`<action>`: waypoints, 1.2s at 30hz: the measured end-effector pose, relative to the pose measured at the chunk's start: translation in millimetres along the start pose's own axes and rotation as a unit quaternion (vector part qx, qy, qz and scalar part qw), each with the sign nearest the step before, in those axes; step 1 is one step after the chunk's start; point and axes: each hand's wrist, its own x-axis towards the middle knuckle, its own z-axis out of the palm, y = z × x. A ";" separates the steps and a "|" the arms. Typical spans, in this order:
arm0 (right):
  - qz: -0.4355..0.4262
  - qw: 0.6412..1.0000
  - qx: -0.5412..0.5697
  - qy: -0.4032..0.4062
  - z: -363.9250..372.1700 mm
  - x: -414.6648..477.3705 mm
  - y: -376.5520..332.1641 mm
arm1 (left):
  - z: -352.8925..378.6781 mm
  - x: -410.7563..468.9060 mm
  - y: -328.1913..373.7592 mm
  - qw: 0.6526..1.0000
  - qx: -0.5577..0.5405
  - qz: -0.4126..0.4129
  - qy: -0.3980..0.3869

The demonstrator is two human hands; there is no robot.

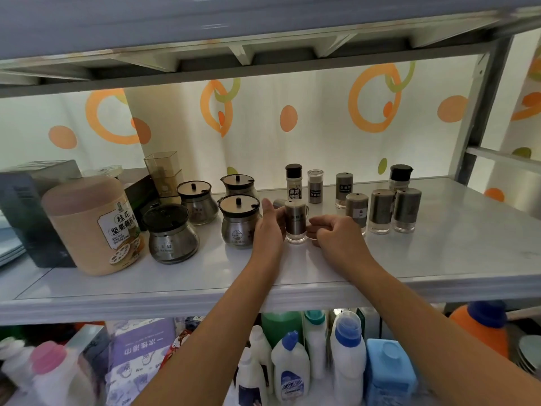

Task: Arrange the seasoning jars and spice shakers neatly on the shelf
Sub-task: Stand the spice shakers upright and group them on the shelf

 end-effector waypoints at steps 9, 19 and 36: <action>0.002 1.000 0.015 -0.014 0.8 0.8 1.2 | -4.7 0.6 -1.3 1.000 0.021 -0.005 0.014; -0.055 0.995 -0.003 0.085 -22.8 24.3 -43.7 | 2.3 0.6 49.8 0.984 0.117 0.130 -0.021; 0.092 0.892 -0.366 -0.248 9.1 141.6 -104.9 | 6.1 122.9 120.8 0.853 0.475 -0.134 -0.170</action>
